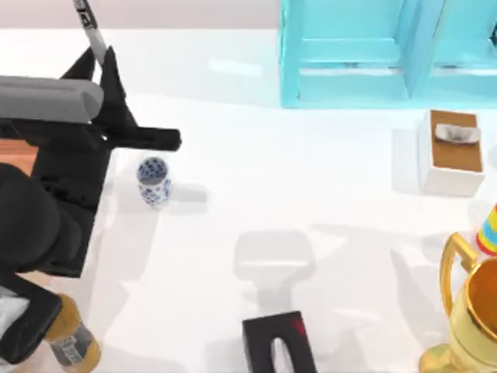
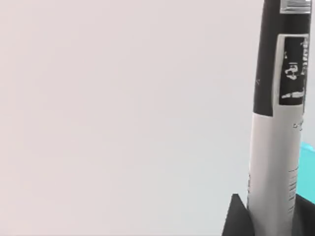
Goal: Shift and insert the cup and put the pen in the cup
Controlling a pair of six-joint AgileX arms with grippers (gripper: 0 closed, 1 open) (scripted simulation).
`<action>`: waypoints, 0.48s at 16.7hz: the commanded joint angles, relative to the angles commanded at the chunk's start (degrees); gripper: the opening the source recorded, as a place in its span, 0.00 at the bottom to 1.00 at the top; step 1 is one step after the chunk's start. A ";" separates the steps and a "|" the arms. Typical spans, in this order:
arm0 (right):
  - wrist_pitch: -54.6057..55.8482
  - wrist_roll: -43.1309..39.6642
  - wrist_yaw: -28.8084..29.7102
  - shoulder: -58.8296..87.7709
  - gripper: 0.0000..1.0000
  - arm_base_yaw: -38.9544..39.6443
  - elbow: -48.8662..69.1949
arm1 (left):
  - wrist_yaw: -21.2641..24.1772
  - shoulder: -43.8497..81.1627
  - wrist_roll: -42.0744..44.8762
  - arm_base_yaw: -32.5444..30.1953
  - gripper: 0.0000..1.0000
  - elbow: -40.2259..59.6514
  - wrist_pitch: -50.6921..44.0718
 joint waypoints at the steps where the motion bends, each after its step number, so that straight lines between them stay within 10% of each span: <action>1: 0.00 0.00 0.00 0.00 1.00 0.00 0.00 | -0.55 0.59 -0.28 0.43 0.00 1.69 1.61; 8: 0.00 0.00 0.00 0.00 1.00 0.00 0.00 | 3.45 11.33 0.02 3.16 0.00 4.55 3.72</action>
